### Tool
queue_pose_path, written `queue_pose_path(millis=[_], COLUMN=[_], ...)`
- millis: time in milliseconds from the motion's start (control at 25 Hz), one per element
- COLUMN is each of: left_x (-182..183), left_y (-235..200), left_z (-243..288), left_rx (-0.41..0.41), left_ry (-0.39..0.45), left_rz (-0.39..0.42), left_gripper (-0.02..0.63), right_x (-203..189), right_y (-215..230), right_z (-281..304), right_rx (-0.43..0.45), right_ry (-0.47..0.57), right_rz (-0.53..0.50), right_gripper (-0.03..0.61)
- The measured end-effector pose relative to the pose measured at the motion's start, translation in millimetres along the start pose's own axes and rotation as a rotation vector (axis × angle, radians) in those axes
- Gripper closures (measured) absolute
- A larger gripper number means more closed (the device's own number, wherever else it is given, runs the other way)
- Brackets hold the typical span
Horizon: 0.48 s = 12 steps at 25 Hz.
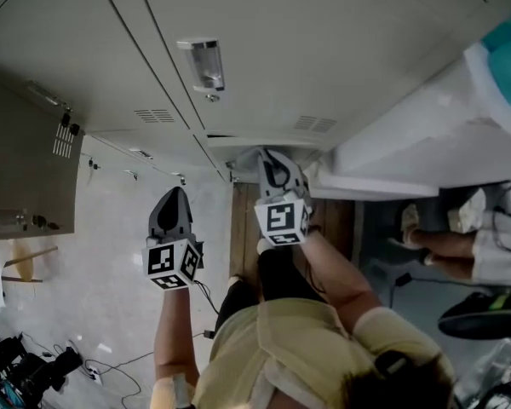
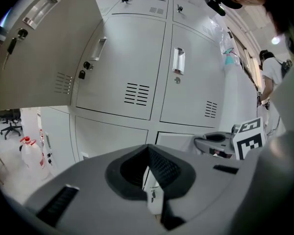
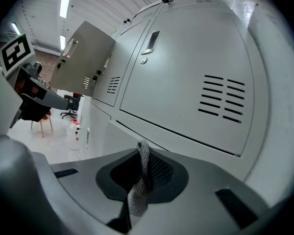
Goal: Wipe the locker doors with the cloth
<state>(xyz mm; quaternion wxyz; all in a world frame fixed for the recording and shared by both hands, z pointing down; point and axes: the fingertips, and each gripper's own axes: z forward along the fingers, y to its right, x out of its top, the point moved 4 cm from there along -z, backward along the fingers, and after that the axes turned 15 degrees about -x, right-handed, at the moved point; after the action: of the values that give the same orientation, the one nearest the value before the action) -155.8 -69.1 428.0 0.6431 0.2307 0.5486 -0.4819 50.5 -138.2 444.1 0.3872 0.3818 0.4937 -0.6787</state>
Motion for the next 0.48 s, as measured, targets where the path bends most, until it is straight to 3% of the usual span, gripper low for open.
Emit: queue_pose_path(millis=[480], left_x=[2], left_y=[28], left_z=[37], left_rx=[-0.107], left_ry=[-0.028], left_rz=[0.027], left_gripper=[0.627], right_x=[-31], right_y=[49], right_z=[-5], right_rx=[-0.137], right_ry=[-0.035], right_rz=[0.044], right_gripper=[0.560])
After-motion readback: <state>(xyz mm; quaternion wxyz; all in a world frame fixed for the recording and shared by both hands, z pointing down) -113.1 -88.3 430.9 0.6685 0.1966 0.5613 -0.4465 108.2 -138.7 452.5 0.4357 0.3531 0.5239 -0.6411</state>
